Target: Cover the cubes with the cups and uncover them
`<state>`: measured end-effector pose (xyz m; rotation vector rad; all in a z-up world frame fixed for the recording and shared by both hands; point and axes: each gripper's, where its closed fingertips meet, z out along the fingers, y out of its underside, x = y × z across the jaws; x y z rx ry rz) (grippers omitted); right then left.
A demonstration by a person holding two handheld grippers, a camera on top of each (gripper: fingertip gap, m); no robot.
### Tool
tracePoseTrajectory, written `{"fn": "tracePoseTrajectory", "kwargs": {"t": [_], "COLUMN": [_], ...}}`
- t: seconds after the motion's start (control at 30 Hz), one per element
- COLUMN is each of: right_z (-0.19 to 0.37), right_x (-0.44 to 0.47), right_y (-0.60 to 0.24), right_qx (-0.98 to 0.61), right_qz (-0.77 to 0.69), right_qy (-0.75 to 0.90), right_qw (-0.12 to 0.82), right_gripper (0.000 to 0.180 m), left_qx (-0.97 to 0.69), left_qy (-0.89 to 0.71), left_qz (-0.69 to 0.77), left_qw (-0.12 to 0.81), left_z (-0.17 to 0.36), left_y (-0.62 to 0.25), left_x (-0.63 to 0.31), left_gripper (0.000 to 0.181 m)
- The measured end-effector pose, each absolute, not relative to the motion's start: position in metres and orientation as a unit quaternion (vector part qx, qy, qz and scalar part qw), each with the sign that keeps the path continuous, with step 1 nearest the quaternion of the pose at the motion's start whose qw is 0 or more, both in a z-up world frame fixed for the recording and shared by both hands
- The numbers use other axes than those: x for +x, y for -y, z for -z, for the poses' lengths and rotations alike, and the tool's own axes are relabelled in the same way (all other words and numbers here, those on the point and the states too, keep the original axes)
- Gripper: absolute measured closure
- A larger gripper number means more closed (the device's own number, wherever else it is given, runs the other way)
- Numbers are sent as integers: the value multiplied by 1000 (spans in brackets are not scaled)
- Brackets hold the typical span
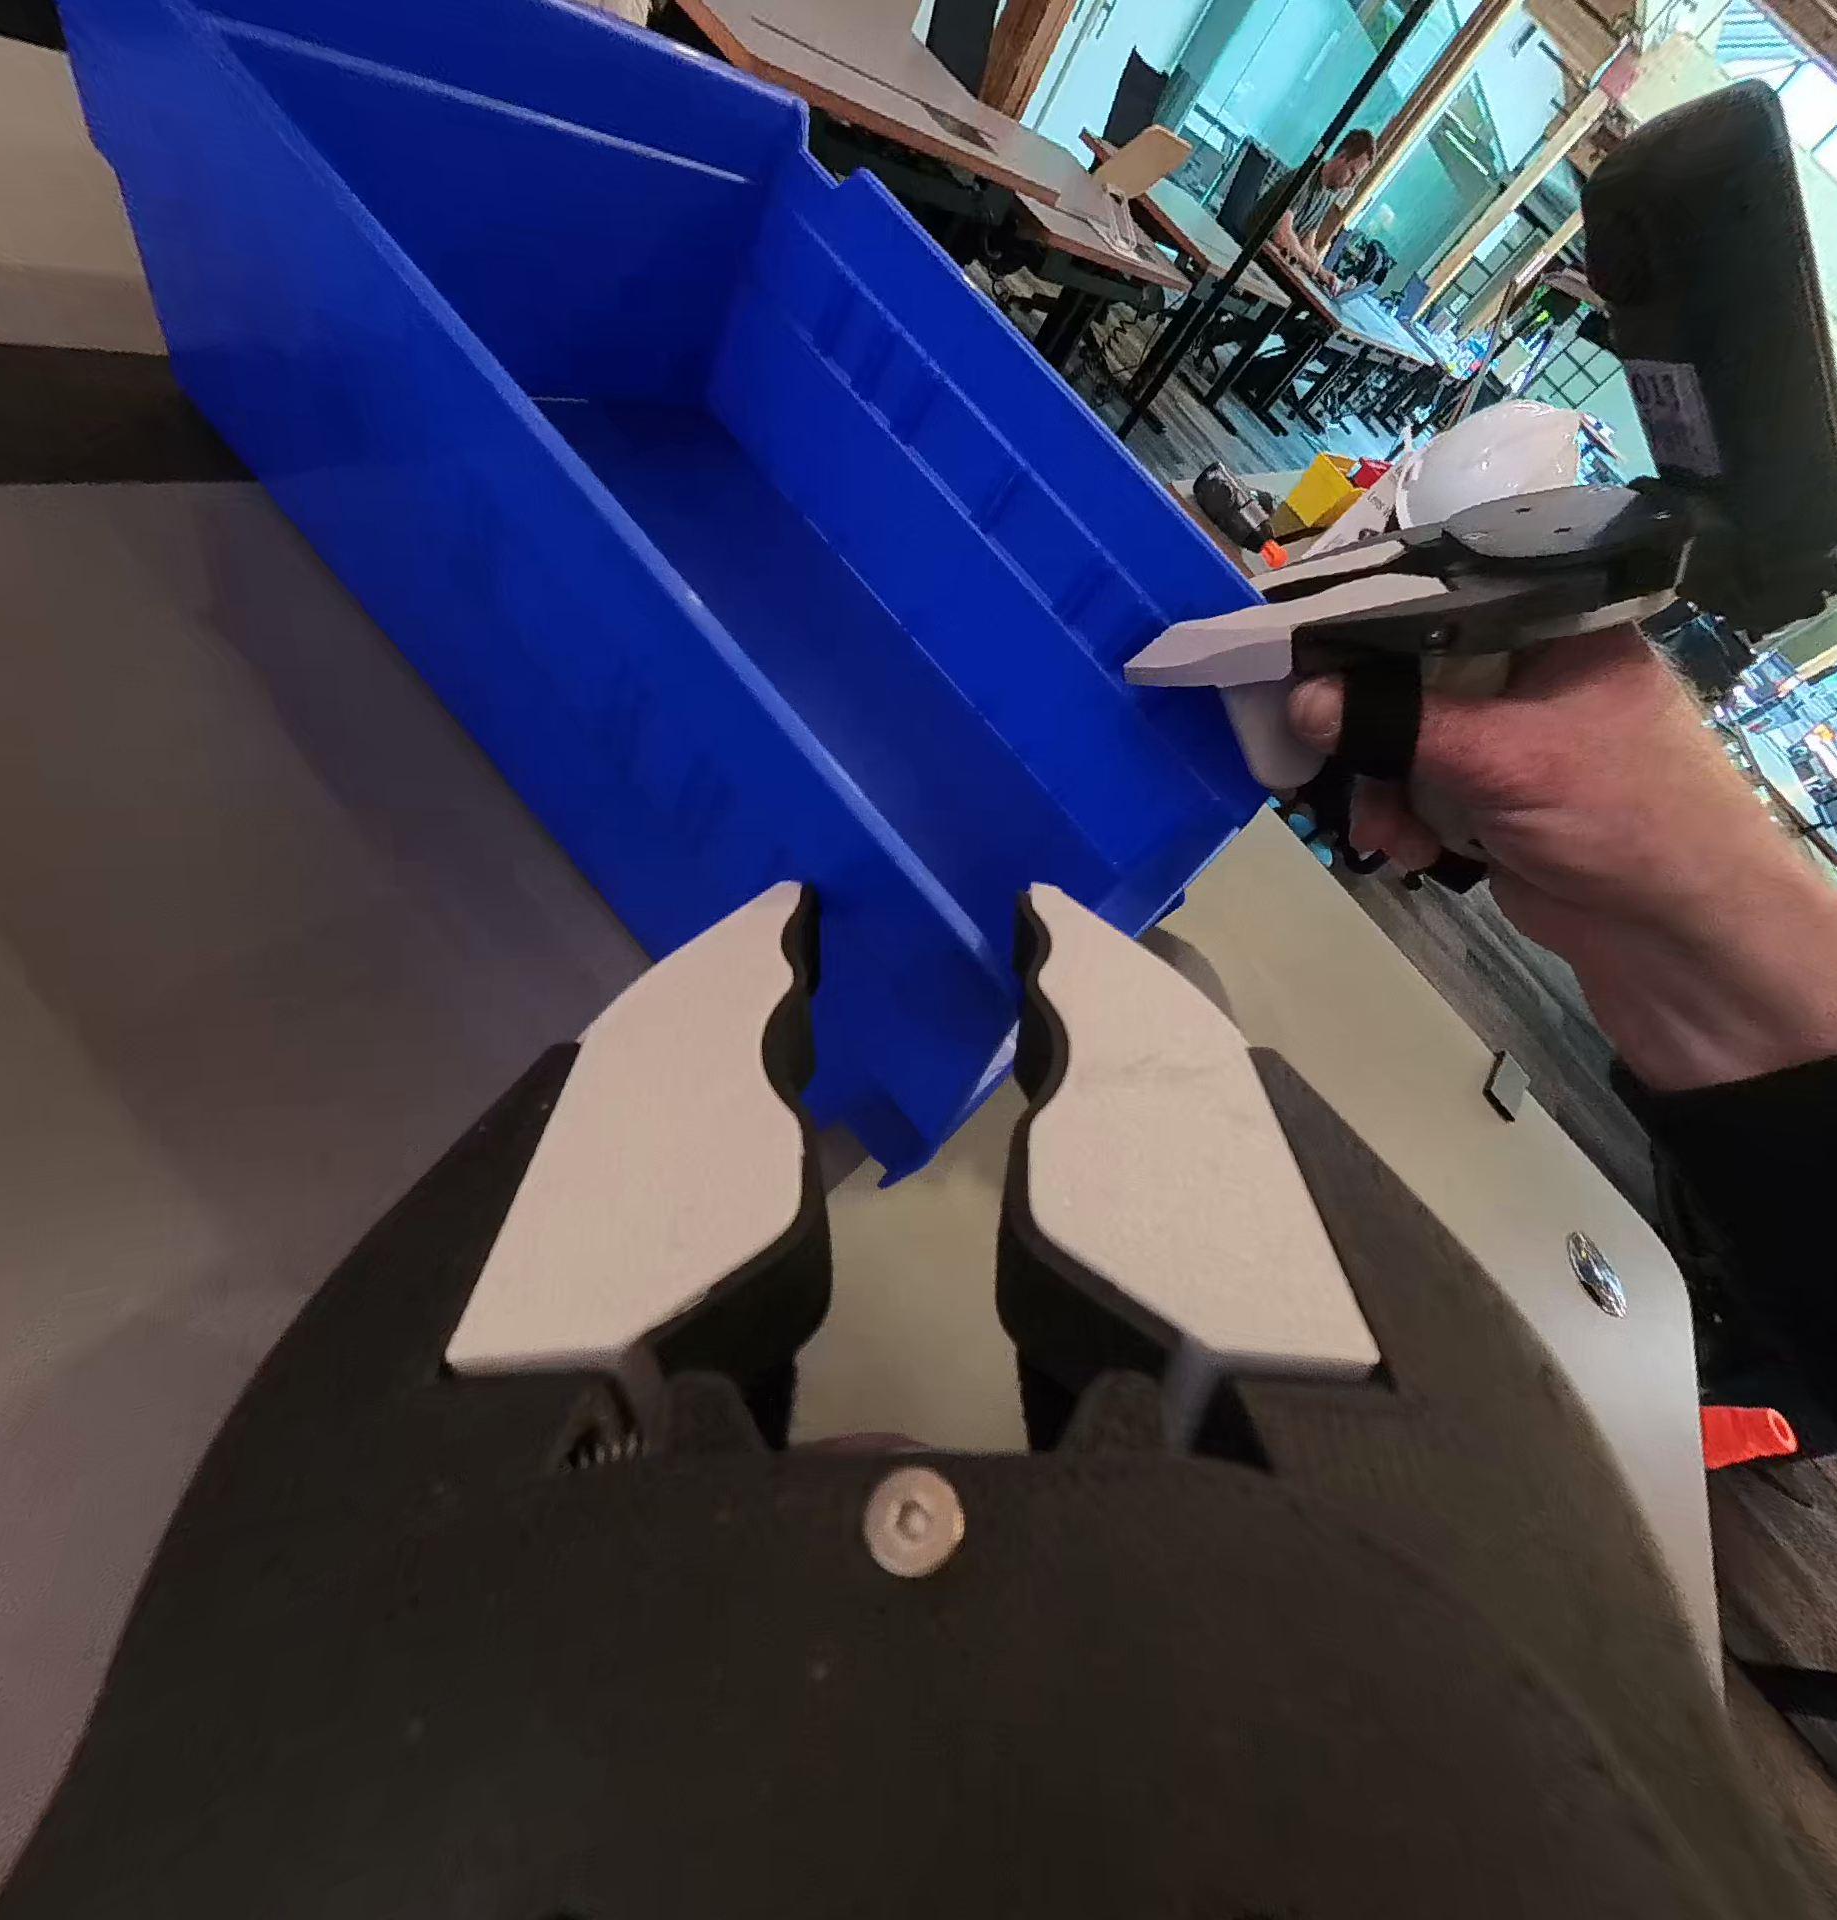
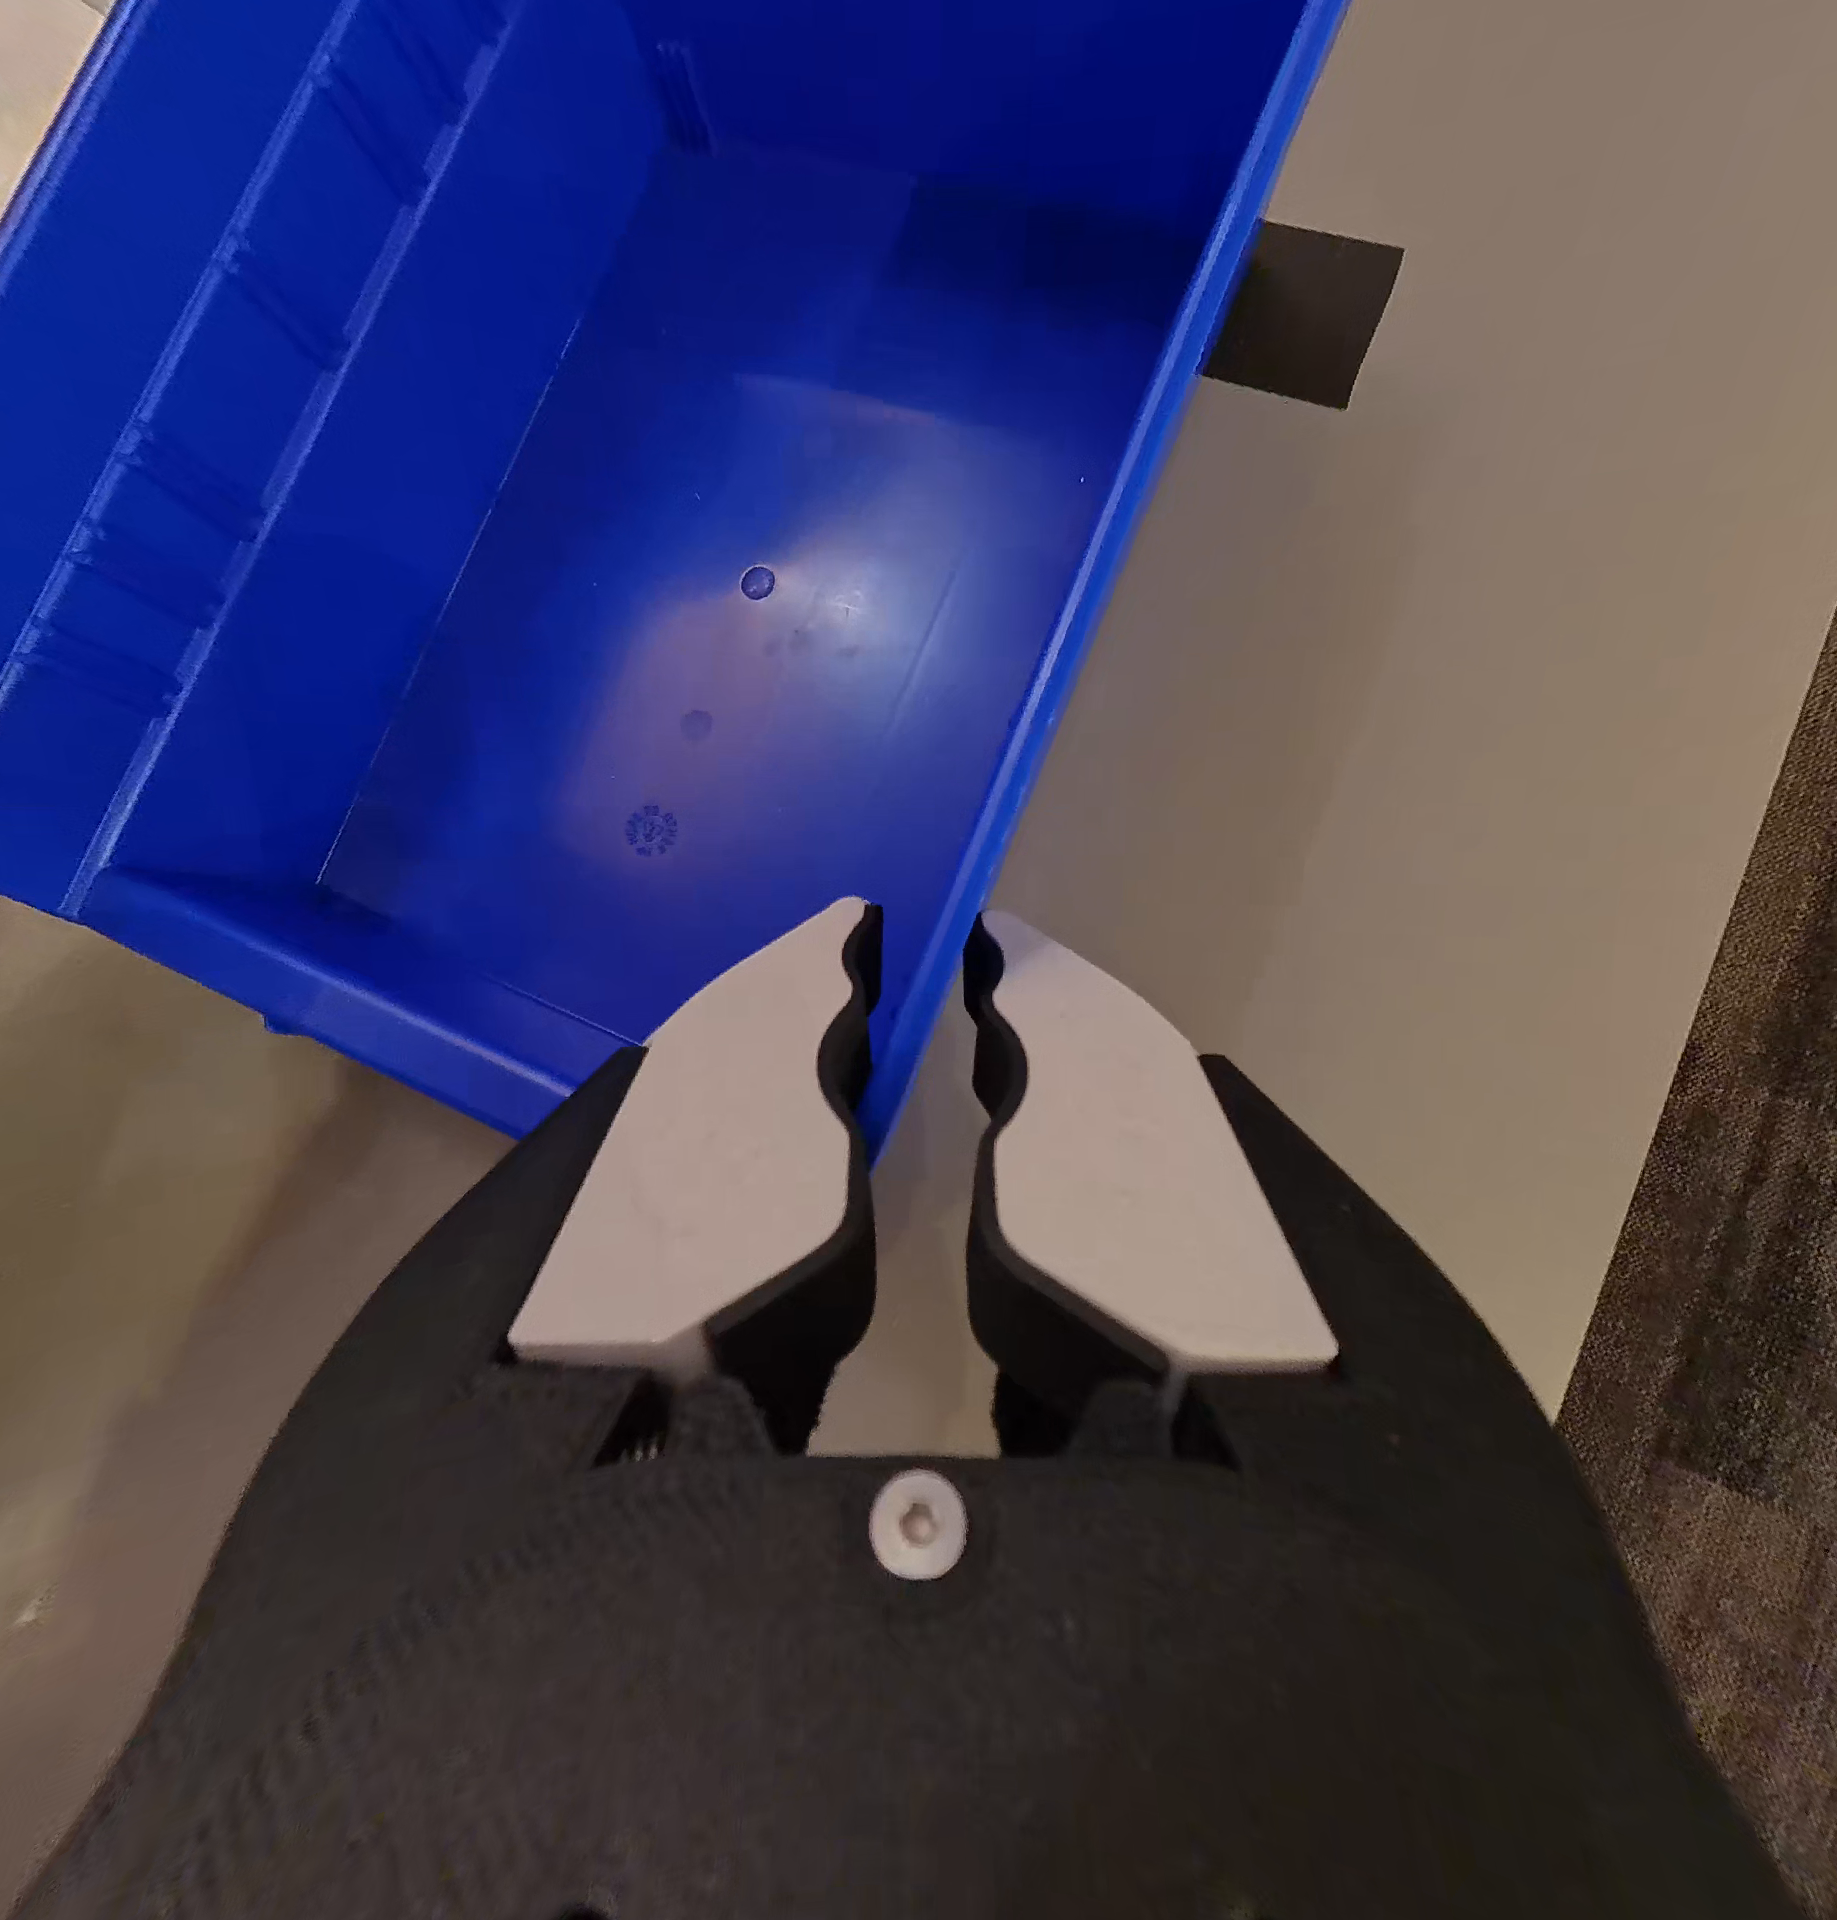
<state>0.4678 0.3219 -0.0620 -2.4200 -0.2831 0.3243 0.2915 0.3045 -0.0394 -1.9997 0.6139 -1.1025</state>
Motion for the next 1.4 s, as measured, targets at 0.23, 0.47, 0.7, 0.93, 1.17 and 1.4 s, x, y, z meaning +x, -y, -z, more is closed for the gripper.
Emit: {"fn": "tracePoseTrajectory", "kwargs": {"t": [0.23,0.47,0.7,0.93,1.17,1.4], "right_z": [47,-9,-28,22,68,99], "right_x": [479,463,312,190,160,156], "right_y": [-318,-272,-234,-210,-212,-211], "right_qx": [-914,-876,-827,-820,-847,-872], "right_qz": [-126,-63,-176,-248,-202,-164], "right_qy": [60,80,217,289,277,243], "right_qw": [380,471,487,427,406,392], "right_gripper": [131,129,140,139,141,135], "left_qx": [-771,-757,-797,-827,-839,-853], "left_qy": [-240,-269,-241,-197,-185,-137], "left_qz": [450,409,320,258,216,182], "left_qw": [381,432,452,460,464,470], "left_z": [31,12,30,49,63,76], "left_y": [-301,-273,-252,-244,-234,-243], "left_x": [283,215,104,8,-73,-155], "left_gripper": [149,147,149,154,166,162]}}
